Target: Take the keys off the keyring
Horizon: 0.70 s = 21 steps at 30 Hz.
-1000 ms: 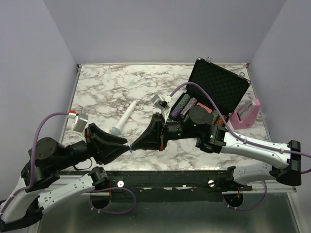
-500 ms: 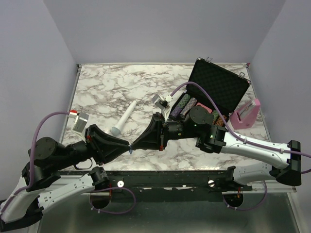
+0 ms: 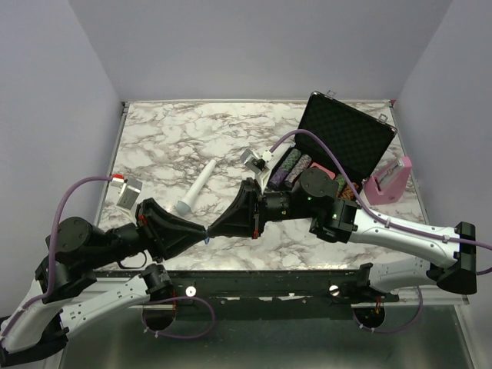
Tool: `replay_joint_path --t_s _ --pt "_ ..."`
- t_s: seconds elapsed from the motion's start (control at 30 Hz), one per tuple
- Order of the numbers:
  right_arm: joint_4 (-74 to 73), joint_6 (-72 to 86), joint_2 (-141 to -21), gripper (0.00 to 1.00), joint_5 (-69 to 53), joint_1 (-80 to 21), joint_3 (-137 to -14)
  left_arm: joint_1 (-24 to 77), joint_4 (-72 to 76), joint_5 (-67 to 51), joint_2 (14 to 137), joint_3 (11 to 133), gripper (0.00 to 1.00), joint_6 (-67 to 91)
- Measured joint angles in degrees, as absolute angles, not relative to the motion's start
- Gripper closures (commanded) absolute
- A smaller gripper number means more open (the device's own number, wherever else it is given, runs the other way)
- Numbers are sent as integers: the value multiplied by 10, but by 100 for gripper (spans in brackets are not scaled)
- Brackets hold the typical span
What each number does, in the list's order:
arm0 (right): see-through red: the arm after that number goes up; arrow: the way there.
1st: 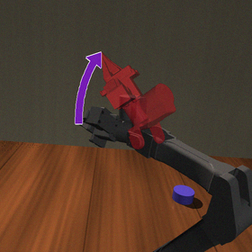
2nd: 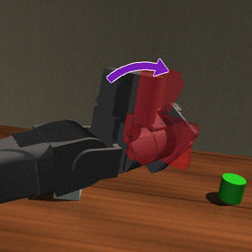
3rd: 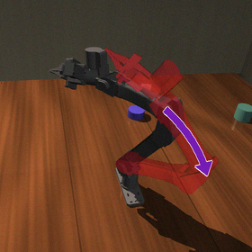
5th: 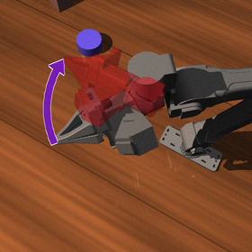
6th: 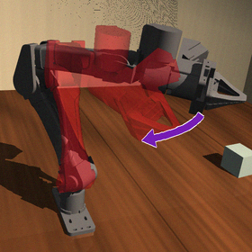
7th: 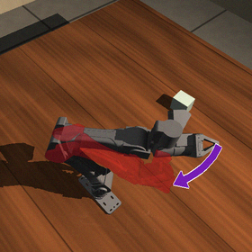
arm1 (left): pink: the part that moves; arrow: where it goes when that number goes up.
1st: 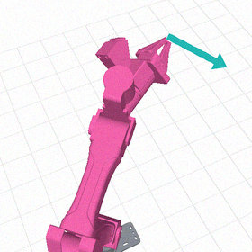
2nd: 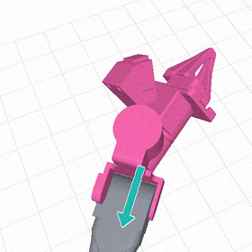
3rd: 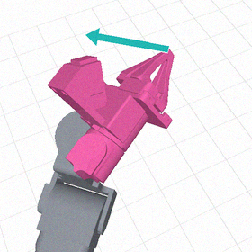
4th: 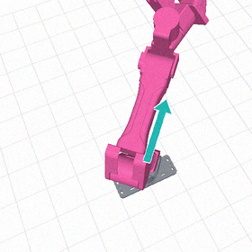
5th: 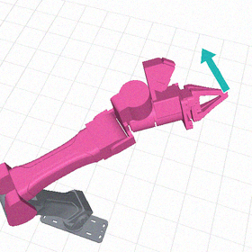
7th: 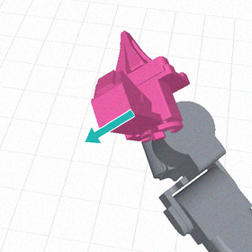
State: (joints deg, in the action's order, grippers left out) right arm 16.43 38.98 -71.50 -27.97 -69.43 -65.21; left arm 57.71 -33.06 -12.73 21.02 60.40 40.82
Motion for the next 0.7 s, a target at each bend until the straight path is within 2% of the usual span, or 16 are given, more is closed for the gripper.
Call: replay_joint_path --t_s 0.27,0.53,0.7 --pt "164 390 -715 99 -280 -694 -652 577 -331 -134 210 600 77 413" --pt "166 390 -715 99 -283 -694 -652 577 -331 -135 211 598 100 415" --pt "166 390 -715 99 -283 -694 -652 577 -337 -135 212 603 100 413"
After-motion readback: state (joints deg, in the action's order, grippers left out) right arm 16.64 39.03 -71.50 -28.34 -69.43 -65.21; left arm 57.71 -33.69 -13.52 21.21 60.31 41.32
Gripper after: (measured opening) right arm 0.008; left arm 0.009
